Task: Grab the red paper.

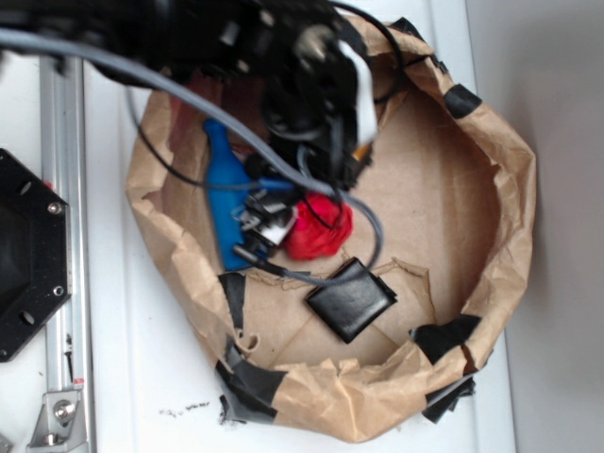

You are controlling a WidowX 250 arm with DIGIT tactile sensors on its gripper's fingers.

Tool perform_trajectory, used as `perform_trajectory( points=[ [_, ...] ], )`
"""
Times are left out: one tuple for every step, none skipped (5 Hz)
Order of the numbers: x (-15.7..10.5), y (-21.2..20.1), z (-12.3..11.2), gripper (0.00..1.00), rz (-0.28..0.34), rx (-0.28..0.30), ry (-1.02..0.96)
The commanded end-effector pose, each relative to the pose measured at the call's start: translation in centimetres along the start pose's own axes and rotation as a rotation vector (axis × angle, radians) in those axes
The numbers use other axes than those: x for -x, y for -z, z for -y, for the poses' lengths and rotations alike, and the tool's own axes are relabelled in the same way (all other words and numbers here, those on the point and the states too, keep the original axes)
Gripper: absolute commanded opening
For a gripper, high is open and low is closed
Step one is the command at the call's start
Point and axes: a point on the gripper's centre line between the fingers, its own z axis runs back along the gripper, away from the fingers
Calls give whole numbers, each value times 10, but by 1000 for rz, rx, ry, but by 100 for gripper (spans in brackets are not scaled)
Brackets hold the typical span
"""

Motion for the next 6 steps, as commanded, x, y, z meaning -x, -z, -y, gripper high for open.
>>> perform_trajectory(
  points=[
    [-32, 19, 18, 100, -3, 20, 109],
    [-33, 17, 24, 0, -13, 17, 99],
    [-32, 14, 26, 0, -13, 13, 102],
    [-33, 13, 23, 0, -18, 0, 99],
    [-35, 9, 22, 0, -17, 5, 87],
    [-37, -19, 30, 0, 37, -1, 106]
  ],
)
